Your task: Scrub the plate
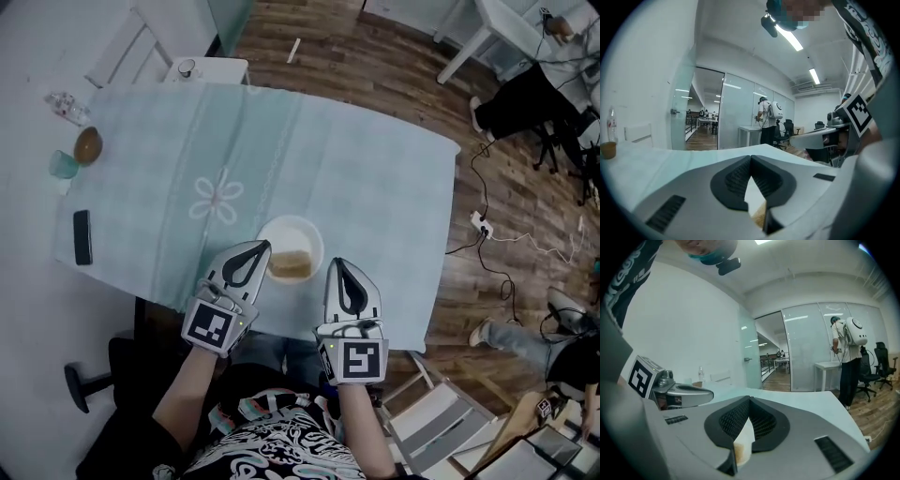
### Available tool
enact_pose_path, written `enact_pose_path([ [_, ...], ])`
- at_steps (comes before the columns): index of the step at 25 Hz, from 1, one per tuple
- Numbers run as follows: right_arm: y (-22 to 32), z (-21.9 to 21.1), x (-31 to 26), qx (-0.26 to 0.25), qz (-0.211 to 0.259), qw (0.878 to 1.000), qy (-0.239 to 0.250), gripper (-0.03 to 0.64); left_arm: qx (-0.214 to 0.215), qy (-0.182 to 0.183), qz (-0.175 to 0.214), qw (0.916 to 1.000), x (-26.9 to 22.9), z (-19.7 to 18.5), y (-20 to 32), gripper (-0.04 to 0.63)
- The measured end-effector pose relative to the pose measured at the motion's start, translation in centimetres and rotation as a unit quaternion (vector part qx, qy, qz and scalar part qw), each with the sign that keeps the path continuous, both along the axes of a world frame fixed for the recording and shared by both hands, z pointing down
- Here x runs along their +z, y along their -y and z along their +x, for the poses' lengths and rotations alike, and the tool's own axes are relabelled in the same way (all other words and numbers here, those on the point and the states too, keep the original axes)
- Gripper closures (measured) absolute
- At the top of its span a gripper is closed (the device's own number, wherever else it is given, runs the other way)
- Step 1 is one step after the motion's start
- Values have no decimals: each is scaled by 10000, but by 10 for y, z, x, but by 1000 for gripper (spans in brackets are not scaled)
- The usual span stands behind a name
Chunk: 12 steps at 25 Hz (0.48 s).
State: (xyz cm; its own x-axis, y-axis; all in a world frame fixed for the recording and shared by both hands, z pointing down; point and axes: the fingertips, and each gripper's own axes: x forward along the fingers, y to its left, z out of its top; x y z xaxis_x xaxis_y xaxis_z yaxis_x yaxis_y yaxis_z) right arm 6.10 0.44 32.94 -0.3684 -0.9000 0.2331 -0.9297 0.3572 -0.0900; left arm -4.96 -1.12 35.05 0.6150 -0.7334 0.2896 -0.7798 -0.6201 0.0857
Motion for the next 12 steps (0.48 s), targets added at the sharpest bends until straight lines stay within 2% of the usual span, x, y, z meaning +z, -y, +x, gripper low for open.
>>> enact_pose_path([
  [3, -2, -2, -10, -7, 118, 9996, -238, 626, -43, -22, 254, 9997, -20, -4, -1, 568],
  [9, 5, 9, -40, 160, 565, 9978, -297, 626, -203, -259, 586, 9977, -52, -9, 6, 569],
  [12, 4, 15, -52, 246, 765, 9961, -364, 626, -159, -149, 679, 9975, -59, -8, 5, 569],
])
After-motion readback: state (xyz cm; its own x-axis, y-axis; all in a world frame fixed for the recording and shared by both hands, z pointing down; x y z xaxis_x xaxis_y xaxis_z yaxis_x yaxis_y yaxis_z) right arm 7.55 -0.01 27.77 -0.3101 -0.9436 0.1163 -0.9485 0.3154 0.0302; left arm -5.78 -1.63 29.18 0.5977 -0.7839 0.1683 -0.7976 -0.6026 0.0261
